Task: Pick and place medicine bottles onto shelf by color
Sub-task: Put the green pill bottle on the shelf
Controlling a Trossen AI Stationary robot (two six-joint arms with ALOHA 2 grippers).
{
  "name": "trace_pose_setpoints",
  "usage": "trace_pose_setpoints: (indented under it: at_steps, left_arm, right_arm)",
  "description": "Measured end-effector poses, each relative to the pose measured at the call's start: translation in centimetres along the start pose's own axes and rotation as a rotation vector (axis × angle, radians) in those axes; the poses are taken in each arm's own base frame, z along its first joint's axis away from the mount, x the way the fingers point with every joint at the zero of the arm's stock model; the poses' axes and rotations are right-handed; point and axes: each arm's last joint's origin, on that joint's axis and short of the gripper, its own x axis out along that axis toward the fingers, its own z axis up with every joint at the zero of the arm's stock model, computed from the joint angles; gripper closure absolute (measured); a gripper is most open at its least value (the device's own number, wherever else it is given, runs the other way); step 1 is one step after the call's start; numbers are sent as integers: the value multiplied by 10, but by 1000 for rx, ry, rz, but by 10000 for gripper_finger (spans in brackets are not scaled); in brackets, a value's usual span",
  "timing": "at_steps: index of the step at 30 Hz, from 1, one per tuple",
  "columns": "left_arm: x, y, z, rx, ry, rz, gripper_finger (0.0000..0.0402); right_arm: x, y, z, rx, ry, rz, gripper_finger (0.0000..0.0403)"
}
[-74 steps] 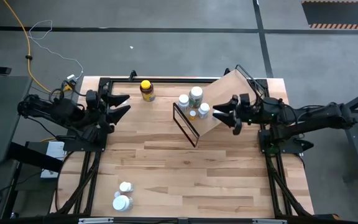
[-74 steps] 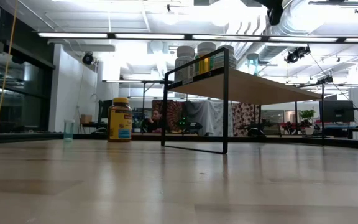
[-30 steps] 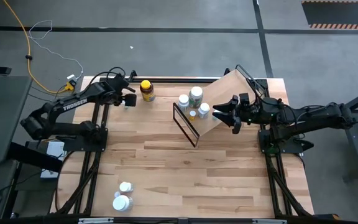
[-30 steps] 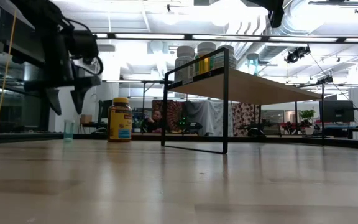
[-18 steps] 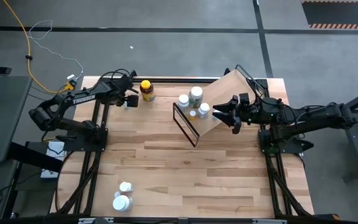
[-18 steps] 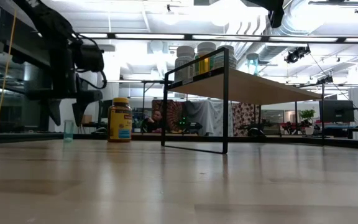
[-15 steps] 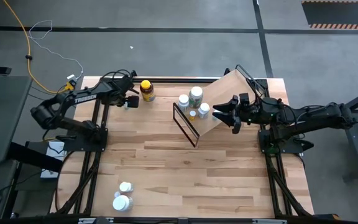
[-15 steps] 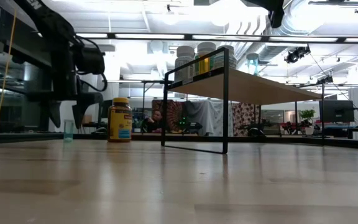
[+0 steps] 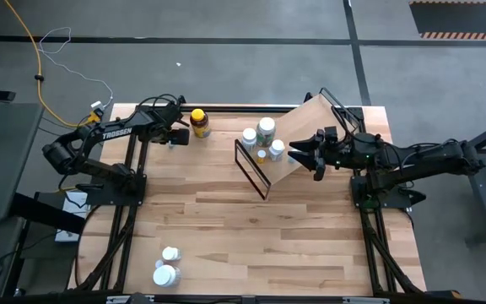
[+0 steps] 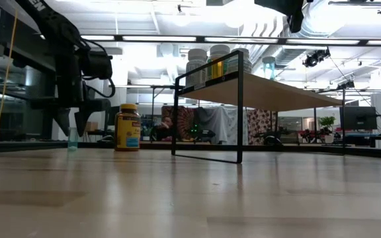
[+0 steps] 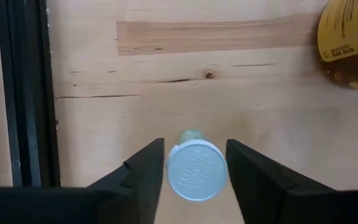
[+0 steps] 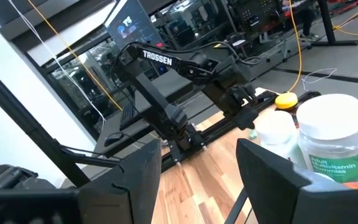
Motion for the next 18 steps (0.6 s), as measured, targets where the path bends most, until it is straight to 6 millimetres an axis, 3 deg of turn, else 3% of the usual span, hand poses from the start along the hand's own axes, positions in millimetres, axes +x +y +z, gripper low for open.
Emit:
trace_pose_setpoints:
  at_steps: [8, 18]
  left_arm:
    - [0, 0, 0, 0, 0, 0, 297]
    - [-14, 2, -1, 29, -16, -90, 285]
  right_arm:
    - [0, 0, 0, 0, 1, -1, 203]
    - [0, 0, -1, -1, 8, -4, 203]
